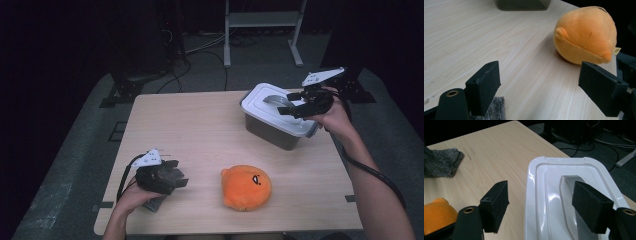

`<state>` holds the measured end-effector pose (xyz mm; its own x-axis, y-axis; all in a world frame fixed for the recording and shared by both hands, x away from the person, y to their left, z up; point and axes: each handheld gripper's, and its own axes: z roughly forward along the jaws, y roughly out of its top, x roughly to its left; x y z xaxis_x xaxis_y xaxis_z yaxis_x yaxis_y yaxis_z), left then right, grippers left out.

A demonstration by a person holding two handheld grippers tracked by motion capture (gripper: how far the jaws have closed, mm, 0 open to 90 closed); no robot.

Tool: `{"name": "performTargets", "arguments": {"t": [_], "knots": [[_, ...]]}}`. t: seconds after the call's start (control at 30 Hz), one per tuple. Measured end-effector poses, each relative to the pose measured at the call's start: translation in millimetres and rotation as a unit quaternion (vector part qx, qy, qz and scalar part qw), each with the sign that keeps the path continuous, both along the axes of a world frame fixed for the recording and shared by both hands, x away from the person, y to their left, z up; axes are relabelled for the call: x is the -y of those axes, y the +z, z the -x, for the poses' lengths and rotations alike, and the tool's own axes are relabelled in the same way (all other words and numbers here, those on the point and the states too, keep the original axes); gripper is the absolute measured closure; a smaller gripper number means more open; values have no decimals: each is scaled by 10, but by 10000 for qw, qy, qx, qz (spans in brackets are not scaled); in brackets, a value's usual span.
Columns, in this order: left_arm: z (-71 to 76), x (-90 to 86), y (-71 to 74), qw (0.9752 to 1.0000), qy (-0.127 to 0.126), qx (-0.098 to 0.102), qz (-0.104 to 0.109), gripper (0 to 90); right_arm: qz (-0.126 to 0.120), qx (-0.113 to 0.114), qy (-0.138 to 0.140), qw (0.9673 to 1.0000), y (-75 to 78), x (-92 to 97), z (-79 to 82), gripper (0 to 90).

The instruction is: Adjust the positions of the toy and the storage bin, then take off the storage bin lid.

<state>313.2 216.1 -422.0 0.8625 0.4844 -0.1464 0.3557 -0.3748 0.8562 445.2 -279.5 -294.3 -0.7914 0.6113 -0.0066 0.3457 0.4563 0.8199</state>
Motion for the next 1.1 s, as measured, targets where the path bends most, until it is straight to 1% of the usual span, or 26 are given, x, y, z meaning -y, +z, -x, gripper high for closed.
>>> {"name": "performTargets", "arguments": {"t": [0.07,0.17,0.27,0.33,0.37,0.4,0.43,0.6,0.73,1.1], "knots": [[1,-2,-2,10000,3,-12,-25,168,0,-4,3,10000,-1,3,-7,280],[-5,-7,11,10000,30,7,54,167,-43,17,-6,10000,8,15,-39,280],[-5,0,9,10000,25,1,48,164,-1,-17,-21,10000,1,18,-83,277],[-11,2,5,10000,20,-1,45,163,39,3,-32,10000,-9,25,-120,276],[-12,0,5,10000,6,7,4,162,23,-18,-45,10000,-14,27,-132,276],[-11,-1,3,10000,7,4,6,162,20,-15,-69,10000,-27,30,-159,277],[-11,-1,1,10000,10,-2,22,161,70,23,-80,9999,-37,37,-184,276],[-13,-14,8,10000,20,13,41,161,107,-27,-137,9998,-70,42,-282,276],[-11,-16,8,10000,10,25,36,161,193,-52,-180,9996,-81,41,-366,276],[14,-37,-2,10000,-17,-13,46,161,227,-155,-278,9992,-164,42,-544,276]]}}
